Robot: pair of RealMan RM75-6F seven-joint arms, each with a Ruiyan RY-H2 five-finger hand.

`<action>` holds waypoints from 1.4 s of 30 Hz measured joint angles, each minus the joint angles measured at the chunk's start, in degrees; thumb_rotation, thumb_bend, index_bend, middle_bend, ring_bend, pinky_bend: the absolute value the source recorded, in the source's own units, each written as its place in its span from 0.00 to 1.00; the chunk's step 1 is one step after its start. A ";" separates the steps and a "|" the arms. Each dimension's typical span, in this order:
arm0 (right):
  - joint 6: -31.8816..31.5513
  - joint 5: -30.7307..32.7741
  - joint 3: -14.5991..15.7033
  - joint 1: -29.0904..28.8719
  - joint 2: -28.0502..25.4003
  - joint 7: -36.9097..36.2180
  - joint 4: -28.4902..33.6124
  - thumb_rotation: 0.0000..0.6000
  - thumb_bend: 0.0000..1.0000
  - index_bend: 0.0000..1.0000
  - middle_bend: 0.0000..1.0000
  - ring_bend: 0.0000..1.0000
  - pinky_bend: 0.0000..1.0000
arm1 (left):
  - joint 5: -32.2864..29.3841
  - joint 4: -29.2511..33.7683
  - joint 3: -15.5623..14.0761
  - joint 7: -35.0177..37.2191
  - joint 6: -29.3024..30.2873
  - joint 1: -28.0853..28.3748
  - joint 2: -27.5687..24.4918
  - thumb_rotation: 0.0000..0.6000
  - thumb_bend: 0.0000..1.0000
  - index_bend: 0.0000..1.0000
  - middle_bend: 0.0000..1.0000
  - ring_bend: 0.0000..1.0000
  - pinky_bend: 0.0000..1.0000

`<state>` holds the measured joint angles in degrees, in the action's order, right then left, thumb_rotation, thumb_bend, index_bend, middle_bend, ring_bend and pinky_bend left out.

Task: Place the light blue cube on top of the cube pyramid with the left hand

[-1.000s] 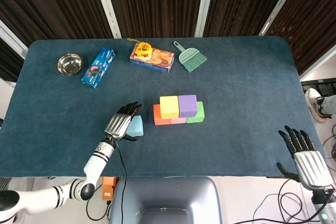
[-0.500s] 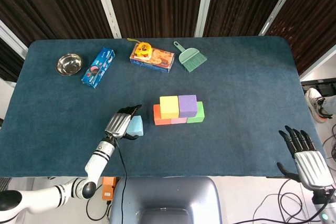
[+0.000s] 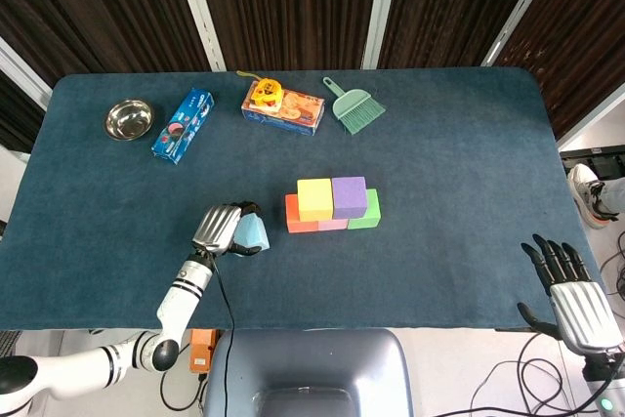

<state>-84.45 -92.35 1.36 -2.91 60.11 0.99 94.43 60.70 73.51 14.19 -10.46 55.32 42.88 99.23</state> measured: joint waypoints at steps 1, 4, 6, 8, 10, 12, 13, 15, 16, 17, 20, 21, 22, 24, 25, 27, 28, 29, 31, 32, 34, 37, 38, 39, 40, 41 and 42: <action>-0.01 -0.01 -0.01 0.00 0.01 0.05 0.01 1.00 0.21 0.00 0.00 0.00 0.00 | 0.11 0.23 0.03 0.03 0.19 -0.08 -0.15 1.00 0.17 0.46 0.56 0.51 0.55; 0.01 0.00 -0.01 0.00 0.04 0.10 0.00 1.00 0.21 0.00 0.00 0.00 0.00 | 0.47 1.15 0.13 0.03 0.89 -0.35 -0.78 1.00 0.17 0.46 0.56 0.51 0.55; 0.14 0.03 0.01 -0.03 0.07 0.15 -0.01 1.00 0.21 0.00 0.00 0.00 0.00 | 0.60 1.59 0.26 0.04 1.16 -0.46 -1.10 1.00 0.17 0.46 0.56 0.51 0.55; 0.34 -0.06 0.10 -0.09 0.10 0.24 0.10 1.00 0.21 0.00 0.00 0.00 0.00 | 0.88 3.23 0.96 0.12 2.08 -0.57 -2.07 1.00 0.17 0.46 0.56 0.50 0.55; 0.30 -0.15 0.13 -0.09 0.07 0.15 0.16 1.00 0.21 0.00 0.00 0.00 0.00 | 0.84 6.09 2.05 -0.35 2.88 -0.52 -3.64 1.00 0.17 0.46 0.56 0.50 0.55; 0.27 -0.22 0.16 -0.09 -0.01 -0.25 0.15 1.00 0.21 0.00 0.00 0.00 0.00 | 0.41 8.89 3.19 -1.60 3.30 -0.19 -5.19 1.00 0.18 0.46 0.56 0.51 0.55; 0.26 -0.24 0.16 -0.09 -0.07 -0.50 0.13 1.00 0.21 0.00 0.00 0.00 0.00 | -0.12 10.46 3.92 -2.95 3.50 0.19 -6.05 1.00 0.18 0.46 0.56 0.51 0.56; 0.34 -0.26 0.17 -0.15 -0.24 -1.11 0.07 1.00 0.21 0.00 0.00 0.00 0.00 | -1.29 12.24 5.01 -5.52 3.73 0.94 -7.13 1.00 0.18 0.46 0.56 0.51 0.56; 0.39 -0.29 0.18 -0.19 -0.33 -1.37 0.05 1.00 0.21 0.00 0.00 0.00 0.00 | -2.35 13.41 5.72 -7.49 3.86 1.56 -7.76 1.00 0.18 0.46 0.56 0.51 0.56; 0.46 -0.33 0.18 -0.26 -0.44 -1.72 0.03 1.00 0.21 0.00 0.00 0.00 0.00 | -3.23 14.25 6.20 -9.06 3.94 2.08 -8.19 1.00 0.18 0.46 0.56 0.51 0.56; 0.66 -0.53 0.27 -0.41 -0.65 -2.44 -0.07 1.00 0.21 0.00 0.00 0.00 0.00 | -6.22 16.74 7.43 -14.83 4.39 4.07 -9.33 1.00 0.18 0.46 0.57 0.52 0.57; 0.79 -0.61 0.33 -0.46 -0.71 -2.60 -0.09 1.00 0.21 0.00 0.00 0.00 0.00 | -7.18 17.42 7.75 -16.68 4.55 4.78 -9.58 1.00 0.19 0.46 0.57 0.52 0.58; 0.95 -0.65 0.38 -0.53 -0.76 -2.71 -0.13 1.00 0.21 0.00 0.00 0.00 0.00 | -8.61 18.26 8.18 -19.18 4.77 5.85 -9.83 1.00 0.19 0.47 0.57 0.52 0.58; 1.32 -0.73 0.50 -0.69 -0.87 -2.92 -0.16 1.00 0.21 0.00 0.00 0.00 0.00 | -11.20 19.33 8.91 -22.87 5.12 7.73 -10.05 1.00 0.19 0.46 0.57 0.52 0.58; 1.46 -0.76 0.53 -0.77 -0.89 -3.04 -0.16 1.00 0.21 0.00 0.00 0.00 0.00 | -13.14 19.87 9.45 -25.16 5.33 9.11 -10.11 1.00 0.19 0.46 0.57 0.52 0.58; 1.74 -0.87 0.65 -0.91 -0.96 -3.32 -0.17 1.00 0.21 0.00 0.00 0.00 0.00 | -16.14 20.47 10.29 -28.21 5.61 11.25 -10.14 1.00 0.20 0.47 0.57 0.52 0.57; 1.87 -0.94 0.70 -0.98 -0.98 -3.45 -0.19 1.00 0.21 0.00 0.00 0.00 0.00 | -18.01 20.77 10.84 -29.98 5.70 12.71 -10.18 1.00 0.20 0.47 0.57 0.52 0.57; 2.05 -0.98 0.76 -1.07 -1.02 -3.66 -0.25 1.00 0.21 0.00 0.00 0.00 0.00 | -19.40 20.96 11.25 -31.18 5.70 13.81 -10.22 1.00 0.20 0.47 0.57 0.52 0.57; 2.32 -1.02 0.84 -1.21 -1.11 -4.04 -0.31 1.00 0.21 0.00 0.00 0.00 0.00 | -22.64 21.27 12.20 -33.58 5.46 16.39 -10.38 1.00 0.21 0.47 0.57 0.52 0.58; 2.53 -1.00 0.90 -1.28 -1.20 -4.32 -0.36 1.00 0.21 0.00 0.00 0.00 0.00 | -24.02 21.30 12.62 -34.45 5.27 17.48 -10.47 1.00 0.21 0.47 0.57 0.52 0.58; 2.74 -0.83 0.94 -1.35 -1.31 -4.85 -0.48 1.00 0.21 0.00 0.00 0.00 0.00 | -27.28 21.13 13.73 -35.77 4.56 20.02 -10.71 1.00 0.22 0.47 0.57 0.52 0.57; 3.06 -0.36 0.92 -1.44 -1.53 -5.90 -0.71 1.00 0.21 0.00 0.00 0.00 0.00 | -32.25 20.44 15.24 -36.81 2.45 23.24 -11.29 1.00 0.23 0.47 0.57 0.52 0.58; 3.12 -0.10 0.86 -1.45 -1.66 -6.35 -0.78 1.00 0.21 0.00 0.00 0.00 0.00 | -33.84 20.13 15.63 -36.96 1.45 24.18 -11.54 1.00 0.23 0.47 0.57 0.52 0.58; 3.16 0.11 0.81 -1.46 -1.75 -6.69 -0.86 1.00 0.21 0.00 0.00 0.00 0.00 | -35.36 19.74 15.94 -37.05 0.29 25.11 -11.78 1.00 0.23 0.47 0.57 0.52 0.58; 3.21 0.35 0.73 -1.48 -1.84 -7.02 -0.96 1.00 0.21 0.00 0.00 0.00 0.00 | -37.29 18.99 16.26 -37.12 -1.42 26.46 -12.07 1.00 0.24 0.47 0.57 0.52 0.58; 3.34 0.67 0.63 -1.52 -1.95 -7.38 -1.06 1.00 0.21 0.00 0.00 0.00 0.00 | -38.57 18.19 16.37 -37.19 -2.67 27.54 -12.21 1.00 0.25 0.47 0.57 0.52 0.58; 3.45 0.84 0.57 -1.56 -2.02 -7.61 -1.12 1.00 0.21 0.00 0.00 0.00 0.00 | -39.55 17.22 16.37 -37.23 -3.71 28.54 -12.27 1.00 0.27 0.47 0.57 0.52 0.58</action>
<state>-81.00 -91.51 1.94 -4.47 58.09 -6.62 93.31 21.15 90.74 30.56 -47.70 51.61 71.42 86.95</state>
